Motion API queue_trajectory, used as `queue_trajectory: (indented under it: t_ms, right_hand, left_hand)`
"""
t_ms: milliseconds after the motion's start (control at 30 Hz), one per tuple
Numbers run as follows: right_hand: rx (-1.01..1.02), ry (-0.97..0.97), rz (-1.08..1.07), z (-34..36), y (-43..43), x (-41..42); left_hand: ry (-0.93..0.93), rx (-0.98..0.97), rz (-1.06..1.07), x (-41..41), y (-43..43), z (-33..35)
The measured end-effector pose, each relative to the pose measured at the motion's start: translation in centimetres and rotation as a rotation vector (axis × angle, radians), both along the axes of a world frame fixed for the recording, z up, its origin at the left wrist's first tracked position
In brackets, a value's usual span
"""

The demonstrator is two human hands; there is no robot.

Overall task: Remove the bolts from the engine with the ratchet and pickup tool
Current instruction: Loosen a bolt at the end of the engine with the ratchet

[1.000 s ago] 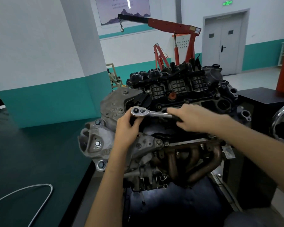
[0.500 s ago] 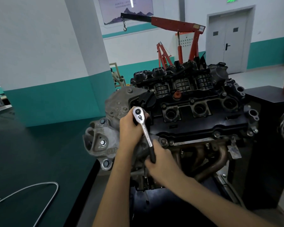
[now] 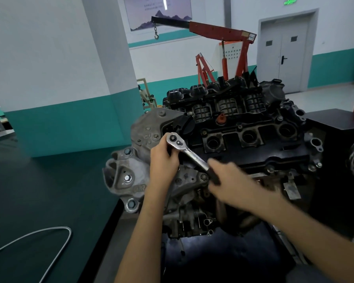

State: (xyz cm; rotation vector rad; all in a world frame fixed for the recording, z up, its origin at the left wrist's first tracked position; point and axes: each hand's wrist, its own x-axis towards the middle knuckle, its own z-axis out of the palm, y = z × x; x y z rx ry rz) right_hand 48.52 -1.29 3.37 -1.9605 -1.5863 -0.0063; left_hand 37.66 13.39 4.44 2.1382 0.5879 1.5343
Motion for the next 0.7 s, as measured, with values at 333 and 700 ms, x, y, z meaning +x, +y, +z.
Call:
queue_trajectory:
  t_ms: [333, 700]
  right_hand:
    - [0.038, 0.183, 0.127, -2.0, 1.0, -1.7]
    - [0.031, -0.288, -0.033, 2.4, 0.2, 1.6]
  left_hand:
    - [0.046, -0.027, -0.295, -1.0, 0.2, 0.6]
    - [-0.056, -0.056, -0.014, -0.1, -0.1, 0.3]
